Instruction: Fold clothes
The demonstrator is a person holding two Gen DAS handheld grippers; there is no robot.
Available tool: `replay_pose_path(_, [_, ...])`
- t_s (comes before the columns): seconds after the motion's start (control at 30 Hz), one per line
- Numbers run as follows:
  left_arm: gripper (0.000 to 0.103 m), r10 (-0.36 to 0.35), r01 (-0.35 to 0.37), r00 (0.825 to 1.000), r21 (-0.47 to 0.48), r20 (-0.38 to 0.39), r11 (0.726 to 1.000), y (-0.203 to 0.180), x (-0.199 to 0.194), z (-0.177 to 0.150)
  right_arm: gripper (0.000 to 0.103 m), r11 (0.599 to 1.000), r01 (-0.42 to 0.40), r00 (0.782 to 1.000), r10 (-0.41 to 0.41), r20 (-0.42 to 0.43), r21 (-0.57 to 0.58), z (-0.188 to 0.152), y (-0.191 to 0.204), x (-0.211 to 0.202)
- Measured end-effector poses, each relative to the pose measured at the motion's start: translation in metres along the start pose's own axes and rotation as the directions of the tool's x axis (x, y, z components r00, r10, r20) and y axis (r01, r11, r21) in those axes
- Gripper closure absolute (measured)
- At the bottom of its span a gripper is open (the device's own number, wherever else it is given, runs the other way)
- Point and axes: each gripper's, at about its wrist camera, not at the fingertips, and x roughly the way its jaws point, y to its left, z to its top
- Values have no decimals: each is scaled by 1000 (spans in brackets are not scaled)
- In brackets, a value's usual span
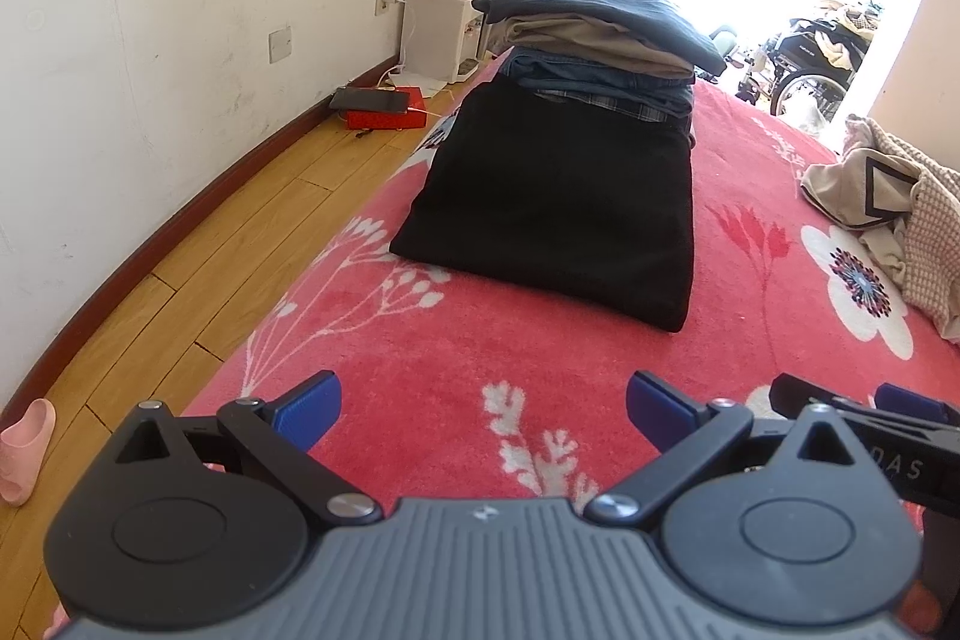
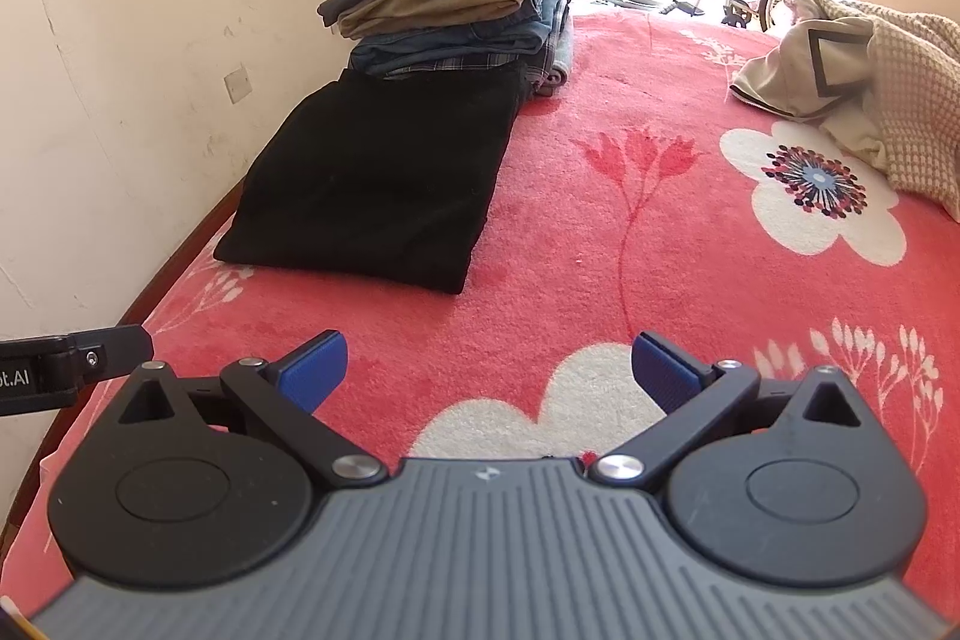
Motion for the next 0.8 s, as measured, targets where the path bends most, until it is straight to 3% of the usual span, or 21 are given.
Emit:
replay_pose_path(0.5, [1, 72, -70, 997, 46, -37, 996, -11, 8, 4, 1, 1000, -2, 1000, 2, -1, 22, 2, -6, 1])
replay_pose_path(0.8, [2, 151, -148, 988, 77, -39, 986, -14, 12, 5, 1, 1000, 7, 1000, -7, -5, 10, 2, 1, 4])
